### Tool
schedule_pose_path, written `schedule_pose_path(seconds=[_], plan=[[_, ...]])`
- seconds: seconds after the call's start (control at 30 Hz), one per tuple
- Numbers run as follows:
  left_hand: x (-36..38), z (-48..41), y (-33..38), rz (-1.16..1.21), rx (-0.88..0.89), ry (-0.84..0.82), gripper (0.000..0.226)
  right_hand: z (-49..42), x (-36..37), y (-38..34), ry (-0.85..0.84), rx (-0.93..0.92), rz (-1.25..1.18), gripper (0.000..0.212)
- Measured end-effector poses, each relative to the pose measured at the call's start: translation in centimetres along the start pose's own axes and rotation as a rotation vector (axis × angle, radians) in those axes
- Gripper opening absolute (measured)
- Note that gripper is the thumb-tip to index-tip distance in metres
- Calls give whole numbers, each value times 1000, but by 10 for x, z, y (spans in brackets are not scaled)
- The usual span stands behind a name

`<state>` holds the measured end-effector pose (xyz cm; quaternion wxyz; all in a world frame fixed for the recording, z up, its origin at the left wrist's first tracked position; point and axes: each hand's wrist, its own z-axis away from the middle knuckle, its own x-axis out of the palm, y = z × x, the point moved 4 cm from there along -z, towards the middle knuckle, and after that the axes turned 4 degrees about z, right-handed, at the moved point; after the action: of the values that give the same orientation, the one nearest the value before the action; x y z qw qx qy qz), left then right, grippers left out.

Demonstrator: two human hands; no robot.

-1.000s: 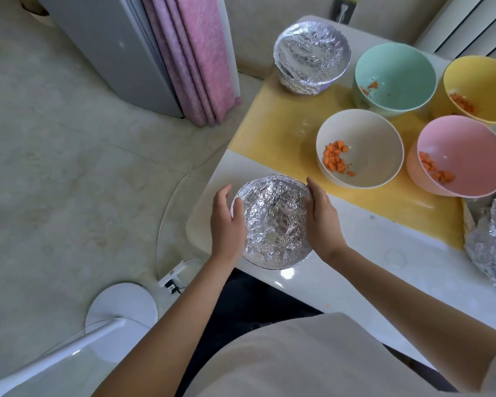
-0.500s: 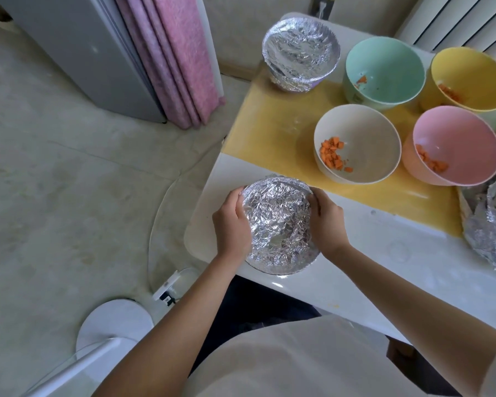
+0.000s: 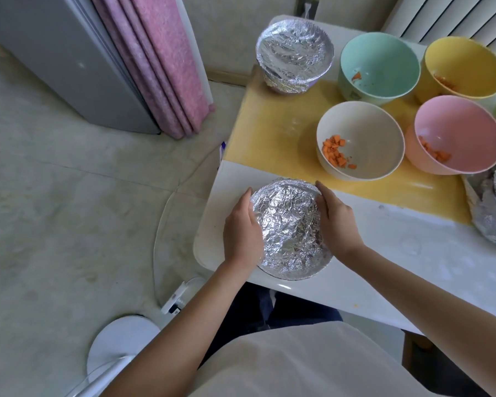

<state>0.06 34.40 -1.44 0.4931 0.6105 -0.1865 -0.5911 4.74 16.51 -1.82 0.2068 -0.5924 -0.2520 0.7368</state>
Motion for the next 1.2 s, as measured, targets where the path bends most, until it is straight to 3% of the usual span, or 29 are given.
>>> schedule_pose_path(seconds=[0.23,0.4,0.63,0.93,1.07,1.2], plan=[[-4,-11,8,140,33,-120,37,-17,-15,-26,-56,-284,103,40],[1,-14,8,84,52,-103,30,-40,-8,-43,-196,-435,154,33],[1,-13,9,-26,113,-20,27,-52,0,-44,-264,-422,177,23],[1,-13,13,-98,130,-16,29,-43,2,-42,-180,-398,221,24],[4,-14,14,-38,136,-135,28,-30,-2,-30,-148,-373,248,25],[2,-1,11,67,111,-81,25,-17,-11,-16,-160,-271,343,25]])
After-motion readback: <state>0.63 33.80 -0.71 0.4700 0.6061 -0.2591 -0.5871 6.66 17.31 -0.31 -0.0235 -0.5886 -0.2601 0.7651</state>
